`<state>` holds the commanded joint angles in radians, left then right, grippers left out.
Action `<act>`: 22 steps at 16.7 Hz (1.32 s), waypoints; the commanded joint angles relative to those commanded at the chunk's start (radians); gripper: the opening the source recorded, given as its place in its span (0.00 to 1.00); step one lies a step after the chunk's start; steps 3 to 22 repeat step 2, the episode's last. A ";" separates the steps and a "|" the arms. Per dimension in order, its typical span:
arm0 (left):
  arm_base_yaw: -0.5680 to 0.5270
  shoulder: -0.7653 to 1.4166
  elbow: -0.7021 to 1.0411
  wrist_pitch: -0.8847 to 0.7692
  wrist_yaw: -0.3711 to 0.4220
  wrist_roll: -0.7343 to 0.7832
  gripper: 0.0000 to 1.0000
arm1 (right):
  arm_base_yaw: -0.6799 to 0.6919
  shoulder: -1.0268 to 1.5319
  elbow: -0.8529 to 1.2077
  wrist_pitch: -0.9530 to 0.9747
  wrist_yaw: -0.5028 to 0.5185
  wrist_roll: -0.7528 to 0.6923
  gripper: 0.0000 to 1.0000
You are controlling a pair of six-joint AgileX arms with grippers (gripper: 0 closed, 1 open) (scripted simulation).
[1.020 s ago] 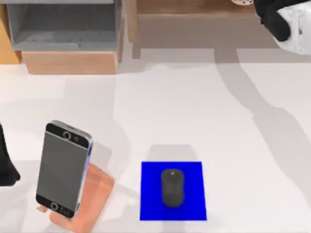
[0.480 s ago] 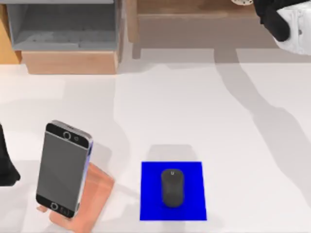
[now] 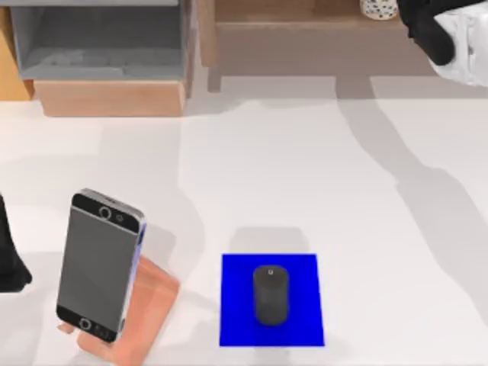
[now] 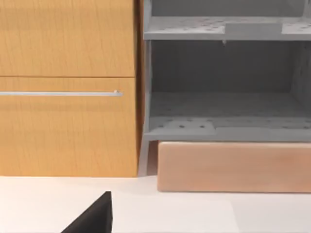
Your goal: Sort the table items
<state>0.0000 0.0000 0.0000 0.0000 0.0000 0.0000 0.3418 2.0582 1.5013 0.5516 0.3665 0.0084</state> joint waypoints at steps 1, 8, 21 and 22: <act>0.000 0.000 0.000 0.000 0.000 0.000 1.00 | 0.000 0.000 0.000 0.000 0.000 0.000 1.00; 0.000 0.000 0.000 0.000 0.000 0.000 1.00 | 0.000 0.000 0.000 0.000 0.000 0.000 1.00; 0.000 0.000 0.000 0.000 0.000 0.000 1.00 | 0.000 0.000 0.000 0.000 0.000 0.000 1.00; 0.000 0.000 0.000 0.000 0.000 0.000 1.00 | 0.000 0.000 0.000 0.000 0.000 0.000 1.00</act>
